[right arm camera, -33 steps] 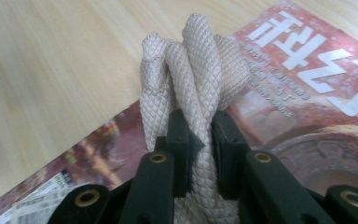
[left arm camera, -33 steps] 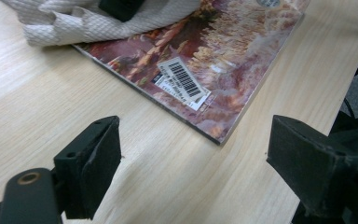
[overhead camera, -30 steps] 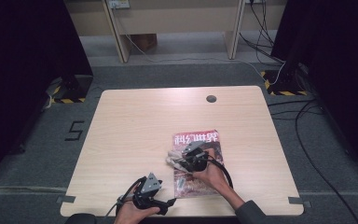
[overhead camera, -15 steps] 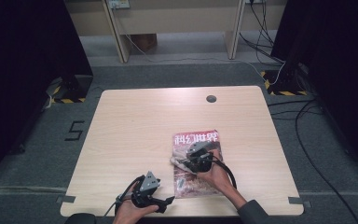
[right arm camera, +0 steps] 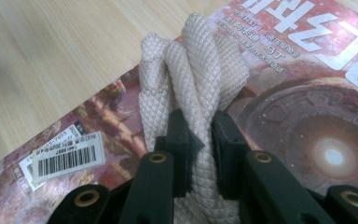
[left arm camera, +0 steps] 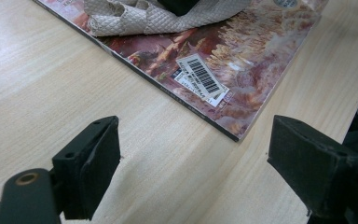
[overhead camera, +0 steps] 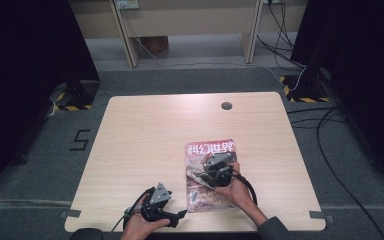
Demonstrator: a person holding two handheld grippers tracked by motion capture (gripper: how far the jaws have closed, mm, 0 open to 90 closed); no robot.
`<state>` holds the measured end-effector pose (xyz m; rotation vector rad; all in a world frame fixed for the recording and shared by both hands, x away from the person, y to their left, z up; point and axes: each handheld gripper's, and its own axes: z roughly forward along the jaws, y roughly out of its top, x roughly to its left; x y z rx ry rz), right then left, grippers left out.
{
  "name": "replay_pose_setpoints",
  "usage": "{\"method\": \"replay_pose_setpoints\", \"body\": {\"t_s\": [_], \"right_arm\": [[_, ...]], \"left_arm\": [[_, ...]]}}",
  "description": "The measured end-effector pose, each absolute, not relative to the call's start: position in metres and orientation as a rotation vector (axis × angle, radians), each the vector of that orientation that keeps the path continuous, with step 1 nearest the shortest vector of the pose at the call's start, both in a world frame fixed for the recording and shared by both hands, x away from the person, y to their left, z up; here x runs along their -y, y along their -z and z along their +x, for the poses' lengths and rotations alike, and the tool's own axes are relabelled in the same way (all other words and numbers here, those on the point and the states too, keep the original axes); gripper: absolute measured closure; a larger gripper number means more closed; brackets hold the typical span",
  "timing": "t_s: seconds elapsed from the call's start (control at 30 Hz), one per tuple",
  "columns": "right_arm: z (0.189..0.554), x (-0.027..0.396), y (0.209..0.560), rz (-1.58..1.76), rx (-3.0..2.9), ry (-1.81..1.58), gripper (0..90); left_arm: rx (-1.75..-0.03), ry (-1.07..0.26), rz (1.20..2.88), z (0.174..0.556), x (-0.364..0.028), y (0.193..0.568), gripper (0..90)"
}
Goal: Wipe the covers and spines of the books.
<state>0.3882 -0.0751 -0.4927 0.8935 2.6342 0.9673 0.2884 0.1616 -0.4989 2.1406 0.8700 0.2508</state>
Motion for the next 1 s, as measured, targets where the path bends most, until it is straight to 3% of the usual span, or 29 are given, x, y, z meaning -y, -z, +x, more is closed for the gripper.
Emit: {"method": "replay_pose_setpoints", "body": {"t_s": [0.43, 1.0], "right_arm": [[0.374, 0.064, 0.493, 0.836, -2.692, -1.001, 79.3], [0.396, 0.112, 0.492, 1.032, -2.565, -0.945, 79.4]], "left_arm": [[-0.871, -0.242, 2.140, 0.288, -0.162, 0.498, 15.9], [-0.873, -0.241, 2.143, 0.288, -0.161, 0.498, 15.9]]}}
